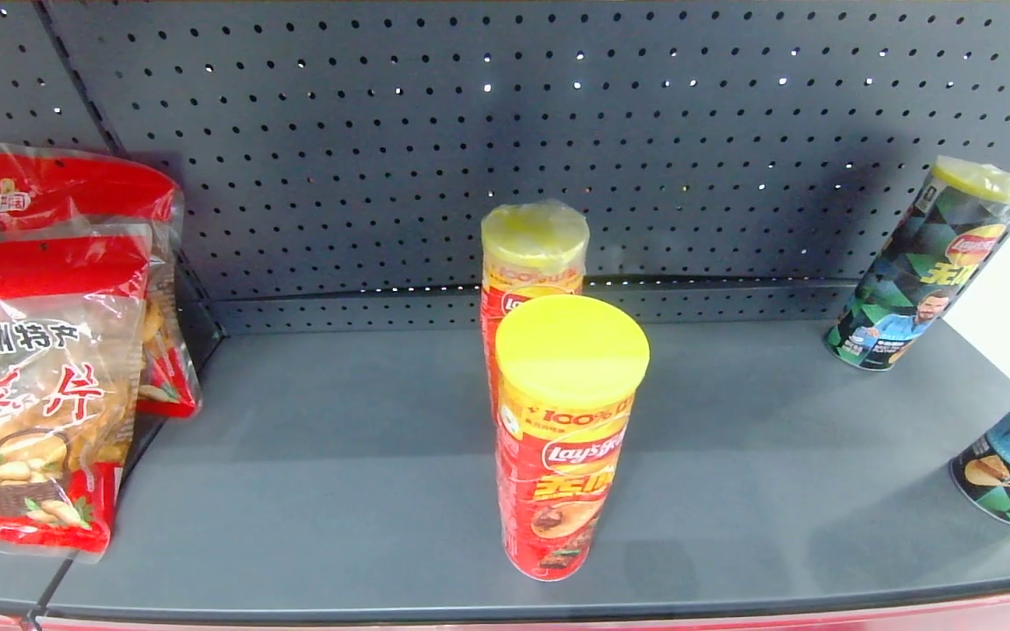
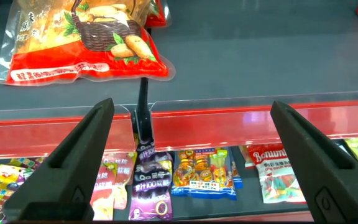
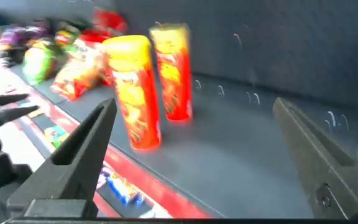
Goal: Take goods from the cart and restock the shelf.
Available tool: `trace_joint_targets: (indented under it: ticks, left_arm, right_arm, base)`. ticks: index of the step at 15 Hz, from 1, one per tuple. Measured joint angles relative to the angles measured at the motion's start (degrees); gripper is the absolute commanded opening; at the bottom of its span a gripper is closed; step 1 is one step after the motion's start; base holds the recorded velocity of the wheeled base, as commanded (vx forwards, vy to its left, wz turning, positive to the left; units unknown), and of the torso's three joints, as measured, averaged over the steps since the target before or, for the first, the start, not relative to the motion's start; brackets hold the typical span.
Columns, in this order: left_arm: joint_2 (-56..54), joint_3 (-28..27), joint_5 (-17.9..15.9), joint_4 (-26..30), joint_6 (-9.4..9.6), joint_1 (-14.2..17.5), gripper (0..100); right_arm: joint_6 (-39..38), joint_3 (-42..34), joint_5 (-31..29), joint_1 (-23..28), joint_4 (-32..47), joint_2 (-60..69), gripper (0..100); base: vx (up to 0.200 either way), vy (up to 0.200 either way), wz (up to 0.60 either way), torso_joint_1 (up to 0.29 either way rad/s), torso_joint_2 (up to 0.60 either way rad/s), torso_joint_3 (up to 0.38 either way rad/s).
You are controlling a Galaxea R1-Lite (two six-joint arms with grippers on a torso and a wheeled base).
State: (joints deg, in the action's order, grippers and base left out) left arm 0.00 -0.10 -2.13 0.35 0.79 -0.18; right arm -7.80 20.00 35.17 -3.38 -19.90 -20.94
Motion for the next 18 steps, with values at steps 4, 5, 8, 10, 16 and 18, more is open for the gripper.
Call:
trace_joint_targets:
  ticks: [4,5,8,10,16,18]
  left_arm:
    - [0.00,0.00,0.00,0.00,0.00,0.00,100]
    - [0.00,0.00,-0.02,0.00,0.00,0.00,100]
    - [0.00,0.00,-0.05,0.00,0.00,0.00,100]
    - [0.00,0.00,-0.05,-0.02,0.02,-0.02,100]
    - [0.00,0.00,0.00,0.00,0.00,0.00,100]
    - [0.00,0.00,-0.02,-0.02,0.05,0.00,100]
  right_arm:
    - [0.94,4.27,0.93,7.34,1.01,1.35,100]
    - [0.94,4.28,2.60,8.36,1.05,0.68,100]
    - [0.88,3.50,15.36,8.74,1.15,-1.77,100]
    - [0.63,2.27,26.40,8.34,1.16,-4.13,100]
    - [0.69,0.44,25.81,-1.35,-0.88,-16.81,100]
    - [0.30,-0.02,25.28,-3.40,-5.19,-22.77,100]
  base:
    - [0.000,0.000,0.00,0.000,0.00,0.000]
    - [0.000,0.000,0.00,0.000,0.00,0.000]
    - [0.000,0.000,0.00,0.000,0.00,0.000]
    - [0.000,0.000,0.00,0.000,0.00,0.000]
    - [0.000,0.000,0.00,0.000,0.00,0.000]
    - [0.000,0.000,0.00,0.000,0.00,0.000]
